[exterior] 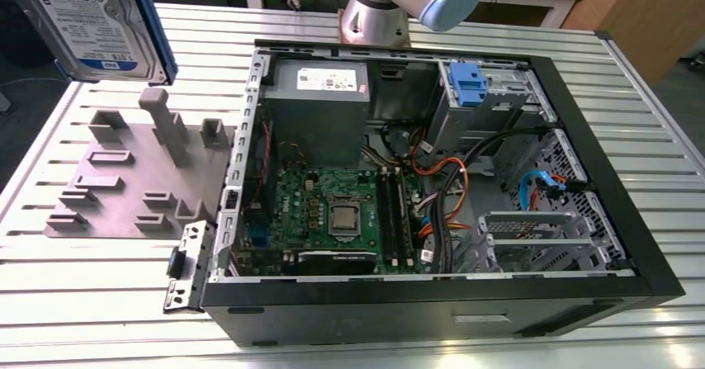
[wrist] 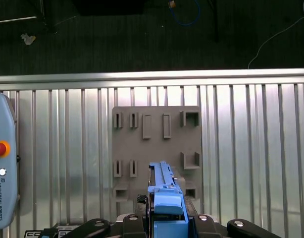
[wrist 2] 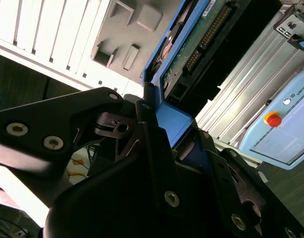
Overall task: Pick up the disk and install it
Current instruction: 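Pick up the disk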
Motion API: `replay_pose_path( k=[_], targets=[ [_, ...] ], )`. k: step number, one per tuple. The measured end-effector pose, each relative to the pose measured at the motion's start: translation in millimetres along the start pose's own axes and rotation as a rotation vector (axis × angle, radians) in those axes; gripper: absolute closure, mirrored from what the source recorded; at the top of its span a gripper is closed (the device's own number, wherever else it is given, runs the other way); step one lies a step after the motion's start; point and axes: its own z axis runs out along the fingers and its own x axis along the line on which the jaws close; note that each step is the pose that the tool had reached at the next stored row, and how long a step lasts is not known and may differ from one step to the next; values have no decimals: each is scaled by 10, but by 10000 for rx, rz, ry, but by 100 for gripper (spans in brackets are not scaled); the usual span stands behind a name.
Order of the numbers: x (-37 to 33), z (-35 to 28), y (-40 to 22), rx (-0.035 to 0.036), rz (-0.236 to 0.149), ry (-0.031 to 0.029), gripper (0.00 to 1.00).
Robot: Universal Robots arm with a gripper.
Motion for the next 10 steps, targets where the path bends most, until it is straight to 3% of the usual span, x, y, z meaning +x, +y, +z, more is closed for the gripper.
replay_pose_path(
  k=[10],
  targets=[
    [-1,-1,-35,0,-1,0,64]
  ],
)
